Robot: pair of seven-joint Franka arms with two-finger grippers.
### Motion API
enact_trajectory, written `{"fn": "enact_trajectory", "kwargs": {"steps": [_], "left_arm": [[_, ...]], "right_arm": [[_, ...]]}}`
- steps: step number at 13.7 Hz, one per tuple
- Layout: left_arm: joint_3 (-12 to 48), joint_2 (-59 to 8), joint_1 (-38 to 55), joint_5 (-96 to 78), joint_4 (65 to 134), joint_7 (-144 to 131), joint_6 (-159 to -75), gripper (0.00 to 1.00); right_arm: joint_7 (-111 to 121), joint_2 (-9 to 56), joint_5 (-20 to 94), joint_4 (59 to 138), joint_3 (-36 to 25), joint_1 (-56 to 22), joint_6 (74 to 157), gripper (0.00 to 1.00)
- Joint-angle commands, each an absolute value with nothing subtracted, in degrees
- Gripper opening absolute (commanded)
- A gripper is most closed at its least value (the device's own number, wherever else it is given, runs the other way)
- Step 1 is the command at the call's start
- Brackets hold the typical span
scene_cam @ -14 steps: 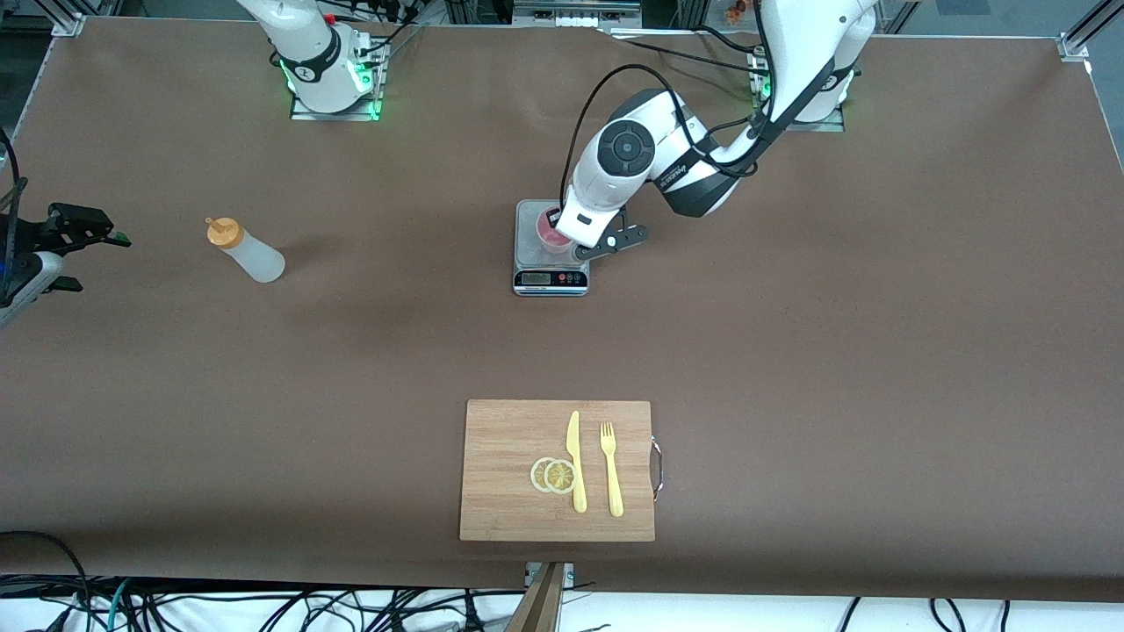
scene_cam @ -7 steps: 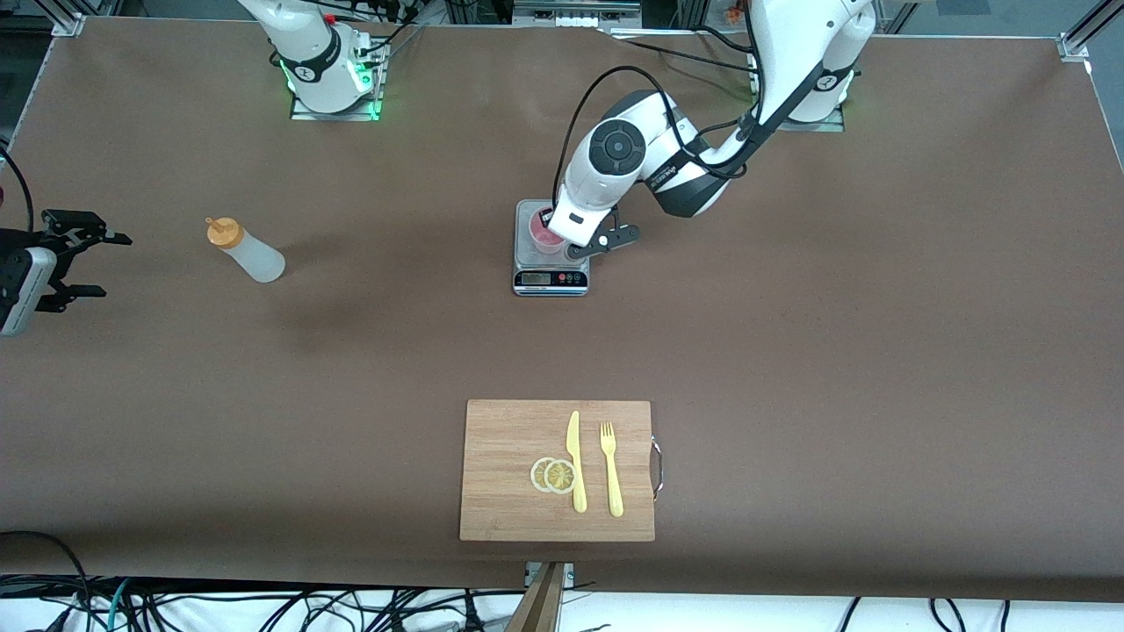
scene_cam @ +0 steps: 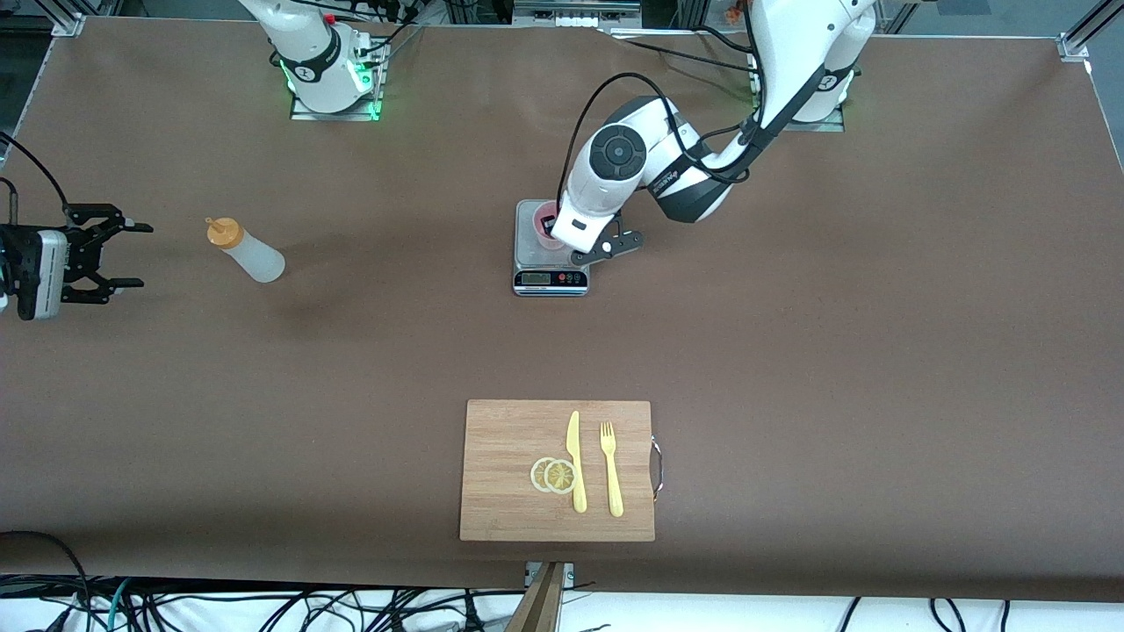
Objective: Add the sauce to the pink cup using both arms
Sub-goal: 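Release the cup and withdraw the left gripper while the right gripper reaches the bottle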
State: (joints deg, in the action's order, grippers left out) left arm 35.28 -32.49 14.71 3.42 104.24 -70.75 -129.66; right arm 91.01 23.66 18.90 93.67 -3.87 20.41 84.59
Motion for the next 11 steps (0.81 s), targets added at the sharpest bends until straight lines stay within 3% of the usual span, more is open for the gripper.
{"fn": "enact_trajectory", "kwargs": {"steps": [1, 7, 11], "left_arm": [[34.9, -32.6, 14.5, 5.3, 98.0, -71.7, -122.1, 0.99], [34.8, -29.7, 13.1, 5.3, 94.9, -71.7, -116.8, 0.99], [34.8, -28.5, 8.8, 5.4, 90.0, -67.9, -109.8, 0.99]], "right_arm": [[96.2, 23.2, 21.3, 97.2, -3.5, 22.7, 84.7, 1.00], [112.1, 28.1, 25.8, 98.7, -3.4, 28.1, 84.2, 1.00], [121.4, 28.6, 29.1, 104.6, -3.4, 31.5, 84.4, 1.00]]}}
